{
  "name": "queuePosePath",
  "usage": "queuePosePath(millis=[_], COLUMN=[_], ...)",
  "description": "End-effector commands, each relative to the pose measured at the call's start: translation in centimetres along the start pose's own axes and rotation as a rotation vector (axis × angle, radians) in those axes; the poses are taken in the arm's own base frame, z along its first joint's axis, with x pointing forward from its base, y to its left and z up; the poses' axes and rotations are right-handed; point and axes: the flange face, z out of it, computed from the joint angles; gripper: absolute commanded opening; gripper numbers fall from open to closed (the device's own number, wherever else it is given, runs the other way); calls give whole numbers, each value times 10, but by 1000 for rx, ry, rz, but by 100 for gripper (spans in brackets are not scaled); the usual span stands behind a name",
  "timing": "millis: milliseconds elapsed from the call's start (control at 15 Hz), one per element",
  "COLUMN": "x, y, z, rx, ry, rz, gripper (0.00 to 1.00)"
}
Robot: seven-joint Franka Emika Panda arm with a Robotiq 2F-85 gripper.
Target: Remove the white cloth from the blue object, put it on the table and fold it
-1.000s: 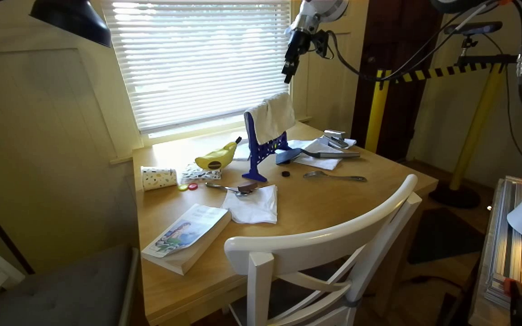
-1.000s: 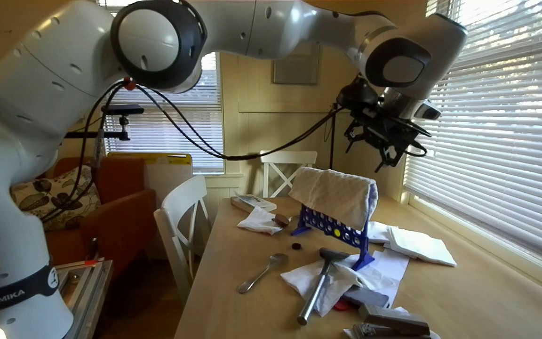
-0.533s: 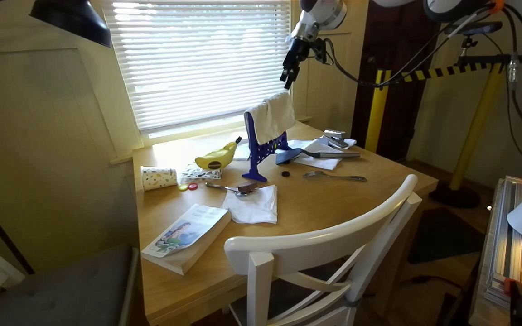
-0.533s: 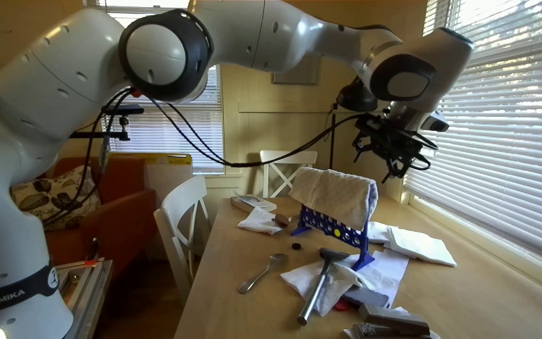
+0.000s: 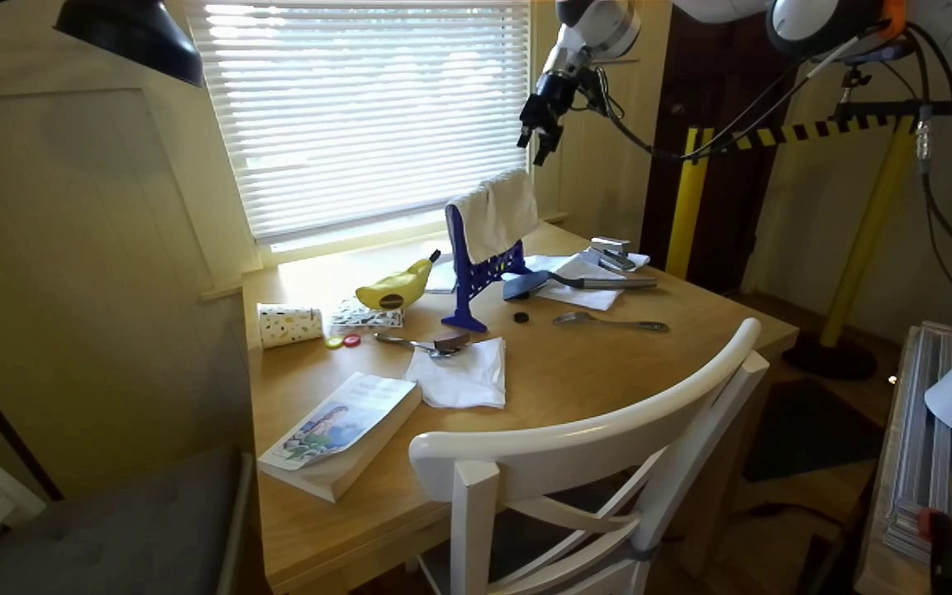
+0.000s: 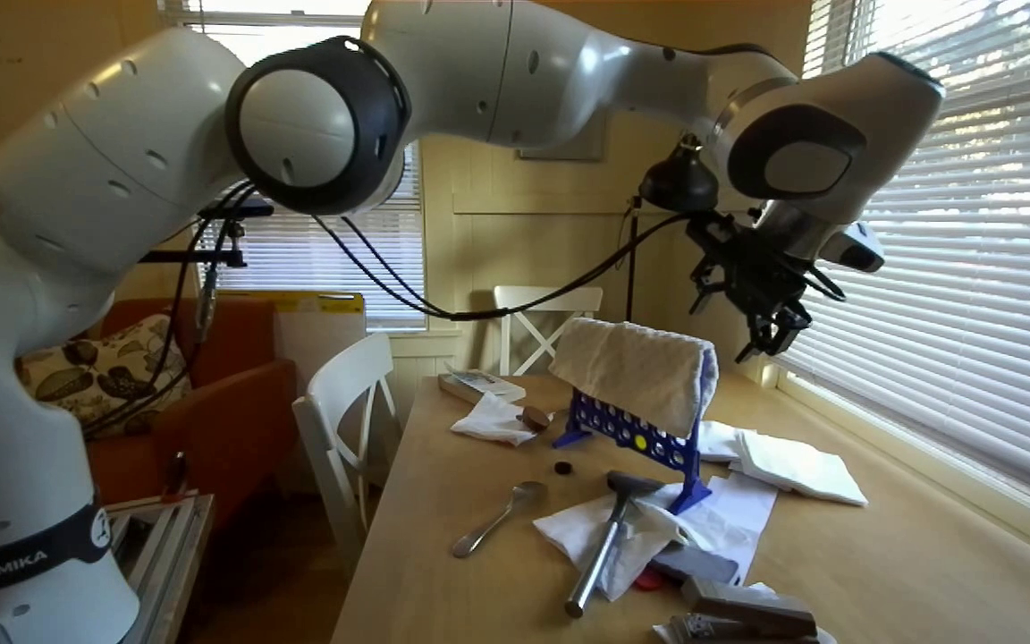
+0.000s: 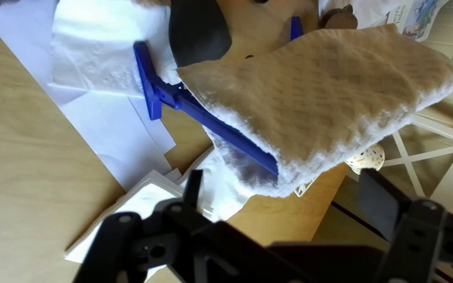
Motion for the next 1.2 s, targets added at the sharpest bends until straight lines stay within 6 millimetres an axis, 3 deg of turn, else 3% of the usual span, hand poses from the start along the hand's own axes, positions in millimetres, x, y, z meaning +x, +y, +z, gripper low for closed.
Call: queuePosePath(millis=[0,267,467,733,933,1000,1133], x=[-2,-5,-4,3,11,18,10], y=[-3,-1,1,-4,-9,-9,-8], z=[9,27,36,24,15,12,16], rx=[52,111,130,148,148,111,103], ry=[-31,-86,-85,-22,46,93,38], rz=[-8,3,0,-22,-31,-11,-21], gripper=[100,99,87,93,91,95,95])
